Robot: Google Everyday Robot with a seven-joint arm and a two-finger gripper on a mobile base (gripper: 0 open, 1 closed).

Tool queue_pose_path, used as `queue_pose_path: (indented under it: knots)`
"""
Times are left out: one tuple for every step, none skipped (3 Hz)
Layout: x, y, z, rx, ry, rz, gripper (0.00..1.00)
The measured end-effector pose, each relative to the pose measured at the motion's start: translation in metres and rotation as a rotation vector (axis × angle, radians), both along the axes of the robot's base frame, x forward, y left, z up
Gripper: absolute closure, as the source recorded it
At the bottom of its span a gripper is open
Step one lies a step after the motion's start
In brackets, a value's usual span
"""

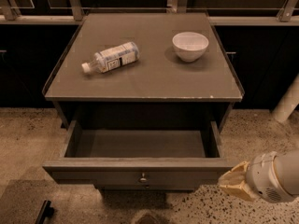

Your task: Close top drawer

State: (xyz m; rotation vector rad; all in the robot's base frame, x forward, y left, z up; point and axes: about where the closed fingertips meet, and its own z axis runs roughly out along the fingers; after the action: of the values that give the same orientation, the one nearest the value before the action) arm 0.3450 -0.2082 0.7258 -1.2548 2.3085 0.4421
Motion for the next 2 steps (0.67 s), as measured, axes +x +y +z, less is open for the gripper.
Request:
queue_pose_path:
  knots:
    - [-0.004,-0.004,-0.034,0.063,0.015,-0.042,1.0]
    - [-0.001,-0.003,-0.094,0.153,0.051,-0.082,1.0]
